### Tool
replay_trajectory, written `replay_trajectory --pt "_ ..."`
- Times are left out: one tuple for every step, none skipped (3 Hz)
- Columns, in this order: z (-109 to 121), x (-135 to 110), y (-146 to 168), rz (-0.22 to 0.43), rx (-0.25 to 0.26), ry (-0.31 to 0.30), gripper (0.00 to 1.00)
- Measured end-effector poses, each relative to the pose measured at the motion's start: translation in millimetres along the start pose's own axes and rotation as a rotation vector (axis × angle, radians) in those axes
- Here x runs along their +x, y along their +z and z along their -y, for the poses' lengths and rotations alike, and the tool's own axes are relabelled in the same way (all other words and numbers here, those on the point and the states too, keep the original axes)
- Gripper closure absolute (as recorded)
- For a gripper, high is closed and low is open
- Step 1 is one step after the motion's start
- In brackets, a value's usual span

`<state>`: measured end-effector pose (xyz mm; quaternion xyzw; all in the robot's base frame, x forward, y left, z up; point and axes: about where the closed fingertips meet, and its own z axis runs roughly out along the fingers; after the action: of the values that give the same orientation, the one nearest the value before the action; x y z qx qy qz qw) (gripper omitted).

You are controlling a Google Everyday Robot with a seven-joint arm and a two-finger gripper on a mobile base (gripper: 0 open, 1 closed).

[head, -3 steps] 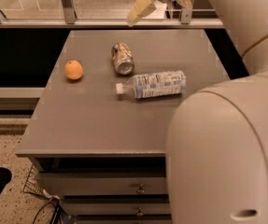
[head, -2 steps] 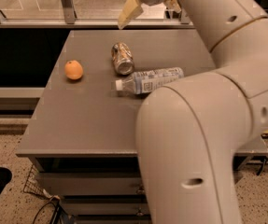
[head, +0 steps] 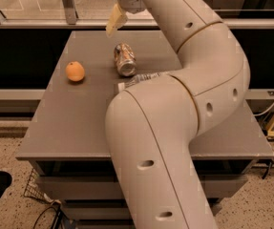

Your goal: Place orange can upright

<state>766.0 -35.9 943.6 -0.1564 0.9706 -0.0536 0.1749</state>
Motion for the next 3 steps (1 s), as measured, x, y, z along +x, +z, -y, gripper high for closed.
replay_trajectory --pt "-14 -2 13 -0.021 -0.029 -0.005 0.00" --pt "-20 2 22 -0.041 -0.079 0.014 0.00" --pt "-25 9 26 -0.057 -0.142 0.033 0.00"
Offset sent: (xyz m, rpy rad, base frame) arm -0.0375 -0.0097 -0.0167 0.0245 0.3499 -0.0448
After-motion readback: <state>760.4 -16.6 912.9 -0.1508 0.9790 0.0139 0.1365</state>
